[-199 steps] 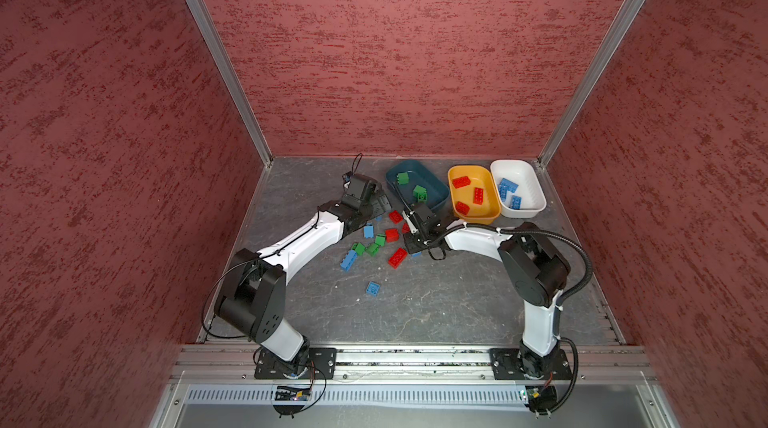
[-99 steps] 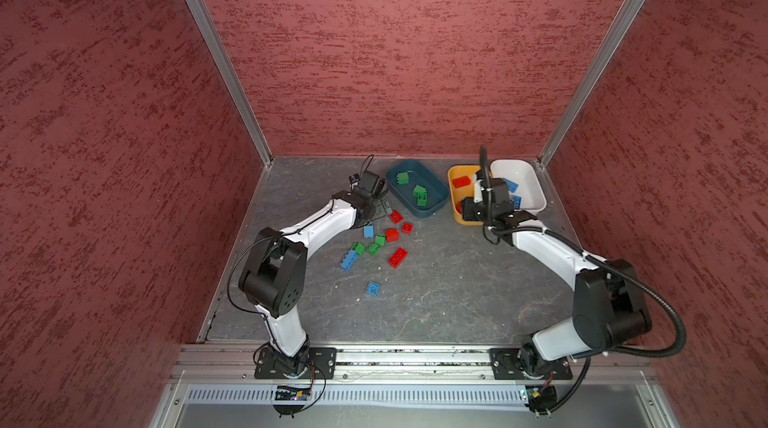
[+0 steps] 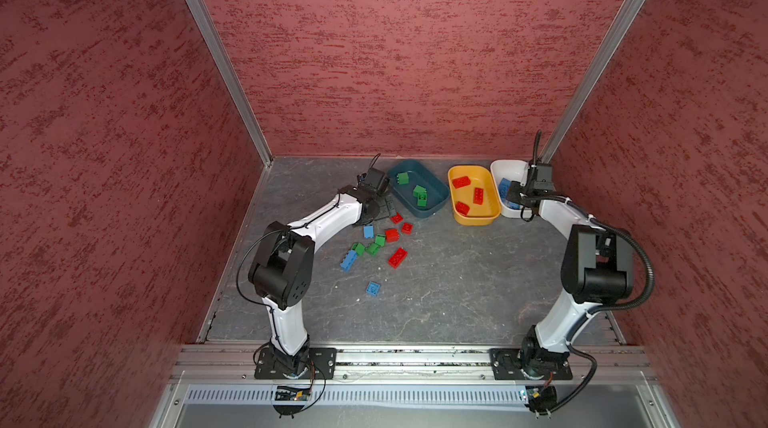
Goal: Sort the legos into containers by color
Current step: 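Carry the blue brick with the right gripper into the white tub and release, then lower the left gripper onto a green brick in the pile and grasp it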
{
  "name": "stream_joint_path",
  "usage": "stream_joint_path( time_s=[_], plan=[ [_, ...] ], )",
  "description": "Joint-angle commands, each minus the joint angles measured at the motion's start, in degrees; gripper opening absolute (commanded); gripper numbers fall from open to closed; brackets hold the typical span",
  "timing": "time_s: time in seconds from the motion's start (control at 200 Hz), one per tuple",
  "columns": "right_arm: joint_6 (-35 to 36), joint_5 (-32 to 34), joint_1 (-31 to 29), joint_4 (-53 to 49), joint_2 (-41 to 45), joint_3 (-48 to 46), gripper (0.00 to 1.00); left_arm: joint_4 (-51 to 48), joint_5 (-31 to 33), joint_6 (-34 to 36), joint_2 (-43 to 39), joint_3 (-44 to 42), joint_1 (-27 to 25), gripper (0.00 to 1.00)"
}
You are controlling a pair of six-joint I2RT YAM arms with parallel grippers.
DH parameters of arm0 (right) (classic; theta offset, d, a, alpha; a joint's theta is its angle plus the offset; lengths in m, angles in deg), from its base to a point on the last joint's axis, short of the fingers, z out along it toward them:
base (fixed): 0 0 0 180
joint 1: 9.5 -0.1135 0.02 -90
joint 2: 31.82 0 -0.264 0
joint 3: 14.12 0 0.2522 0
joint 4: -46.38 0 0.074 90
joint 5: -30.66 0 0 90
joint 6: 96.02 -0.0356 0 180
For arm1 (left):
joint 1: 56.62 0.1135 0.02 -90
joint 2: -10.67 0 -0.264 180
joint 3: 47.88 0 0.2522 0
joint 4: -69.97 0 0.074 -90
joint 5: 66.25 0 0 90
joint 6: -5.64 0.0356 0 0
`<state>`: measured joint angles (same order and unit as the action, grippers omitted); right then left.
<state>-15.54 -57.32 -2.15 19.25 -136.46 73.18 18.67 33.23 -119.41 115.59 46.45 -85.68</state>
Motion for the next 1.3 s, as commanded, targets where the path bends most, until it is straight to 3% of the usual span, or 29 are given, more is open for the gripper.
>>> stream_joint_path(
  time_s=[0.0,0.18,0.391,0.636,0.696,0.716,0.731,1.062,1.297],
  plan=[
    [2.93,6.21,0.37,-3.91,-2.08,3.97,0.27,-2.69,1.75,2.81,-1.90,-0.50,-1.30,1.00],
    [5.05,8.55,0.38,-5.91,-4.68,7.75,0.31,-4.21,0.66,5.68,-3.77,-3.20,-2.72,1.00],
    [5.69,7.10,0.40,-7.74,-3.93,9.04,0.53,-6.68,-3.13,8.00,-6.11,-6.47,-2.94,1.00],
    [2.31,0.82,-0.36,-9.50,0.02,7.99,0.69,-10.28,-5.11,10.81,-6.01,-6.77,-3.13,0.94],
    [1.55,-1.33,-1.16,-8.86,1.81,6.85,0.83,-10.99,-6.34,12.08,-5.17,-6.26,-3.25,0.94],
    [1.17,-2.06,-1.54,-8.44,2.40,6.33,0.95,-11.32,-6.85,12.46,-4.75,-5.99,-3.28,0.93],
    [0.83,-2.59,-1.70,-8.04,2.88,5.91,0.98,-11.73,-7.09,12.60,-4.44,-5.67,-3.30,0.93],
    [-6.11,-10.33,-4.33,2.30,9.89,-2.56,0.99,-13.38,-6.85,15.19,2.04,-1.62,-3.89,0.69],
    [-6.33,-10.45,-4.52,2.33,10.01,-2.76,0.99,-13.75,-3.45,21.57,5.86,-0.55,-3.47,0.66]
  ],
)
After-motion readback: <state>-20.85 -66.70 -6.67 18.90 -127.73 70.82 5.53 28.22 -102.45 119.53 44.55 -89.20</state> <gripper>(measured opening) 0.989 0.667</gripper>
